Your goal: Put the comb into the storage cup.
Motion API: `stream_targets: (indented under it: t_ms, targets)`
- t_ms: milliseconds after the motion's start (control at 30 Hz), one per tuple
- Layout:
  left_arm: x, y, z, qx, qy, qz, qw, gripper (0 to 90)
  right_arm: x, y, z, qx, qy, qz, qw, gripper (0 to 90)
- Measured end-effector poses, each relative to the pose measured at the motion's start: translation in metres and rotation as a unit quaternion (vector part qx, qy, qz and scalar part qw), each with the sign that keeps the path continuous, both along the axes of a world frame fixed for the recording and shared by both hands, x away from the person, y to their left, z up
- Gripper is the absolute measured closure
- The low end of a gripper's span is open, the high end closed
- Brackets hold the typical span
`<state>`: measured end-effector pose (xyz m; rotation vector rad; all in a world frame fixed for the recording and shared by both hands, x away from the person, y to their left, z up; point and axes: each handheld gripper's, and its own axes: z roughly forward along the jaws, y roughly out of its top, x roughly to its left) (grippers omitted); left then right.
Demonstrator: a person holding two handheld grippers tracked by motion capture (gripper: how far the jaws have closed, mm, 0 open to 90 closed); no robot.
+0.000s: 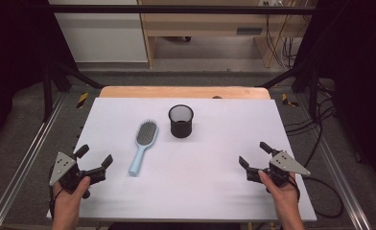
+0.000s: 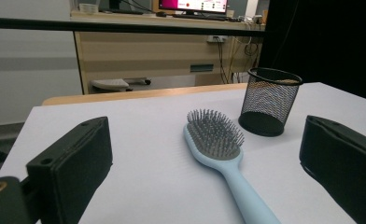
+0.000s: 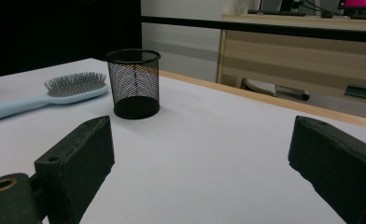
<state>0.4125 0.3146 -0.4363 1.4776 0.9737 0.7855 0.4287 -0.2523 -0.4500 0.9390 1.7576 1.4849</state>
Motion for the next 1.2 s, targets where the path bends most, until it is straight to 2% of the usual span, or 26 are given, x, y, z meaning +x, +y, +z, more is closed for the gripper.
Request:
stream_targets:
  t_ms: [267, 367, 433, 467, 533, 600, 833, 867, 967, 1000, 1067, 1133, 1200]
  targets:
    - [0.001, -0.014, 0.000, 0.015, 0.012, -0.017, 0.9997, 3.8, 0.001, 0.000, 0.000, 0.002, 0.001, -0.003, 1.0000, 7.0]
    - [0.000, -0.020, 0.000, 0.012, 0.015, -0.029, 0.9994, 5.1, 0.002, -0.001, -0.001, 0.002, 0.004, -0.007, 1.0000, 7.0]
    - [0.000, -0.028, 0.000, 0.011, 0.016, -0.044, 0.9988, 11.6, 0.002, -0.001, -0.001, 0.001, 0.006, -0.009, 0.9999, 7.0]
    - [0.000, -0.028, 0.000, 0.011, 0.016, -0.044, 0.9988, 14.4, 0.002, -0.001, -0.002, -0.002, 0.008, -0.011, 0.9999, 7.0]
    - [0.001, -0.034, 0.000, 0.013, 0.018, -0.057, 0.9981, 17.5, 0.002, -0.001, -0.002, -0.005, 0.011, -0.012, 0.9998, 7.0]
    - [0.001, -0.042, 0.000, 0.023, 0.022, -0.069, 0.9971, 20.3, 0.002, -0.001, -0.003, -0.006, 0.015, -0.013, 0.9998, 7.2]
    - [0.007, -0.056, 0.001, 0.032, 0.044, -0.079, 0.9954, 39.0, 0.001, -0.002, -0.004, -0.009, 0.020, -0.020, 0.9995, 7.2]
    - [0.008, -0.058, 0.002, 0.032, 0.047, -0.078, 0.9953, 39.0, 0.001, -0.002, -0.004, -0.009, 0.020, -0.020, 0.9995, 7.2]
    - [0.011, -0.064, 0.005, 0.038, 0.054, -0.083, 0.9943, 52.0, 0.001, -0.004, -0.005, -0.008, 0.022, -0.025, 0.9994, 7.4]
    - [0.013, -0.067, 0.006, 0.048, 0.057, -0.088, 0.9933, 59.5, 0.001, -0.004, -0.005, -0.006, 0.022, -0.028, 0.9994, 7.4]
    - [0.017, -0.072, 0.008, 0.053, 0.063, -0.091, 0.9924, 61.5, 0.001, -0.005, -0.005, -0.005, 0.022, -0.029, 0.9993, 7.4]
    - [0.022, -0.078, 0.009, 0.068, 0.074, -0.102, 0.9897, 71.3, 0.002, -0.005, -0.005, -0.006, 0.023, -0.030, 0.9993, 7.4]
    - [0.026, -0.084, 0.010, 0.084, 0.082, -0.107, 0.9873, 77.5, 0.003, -0.006, -0.006, -0.005, 0.025, -0.030, 0.9992, 7.4]
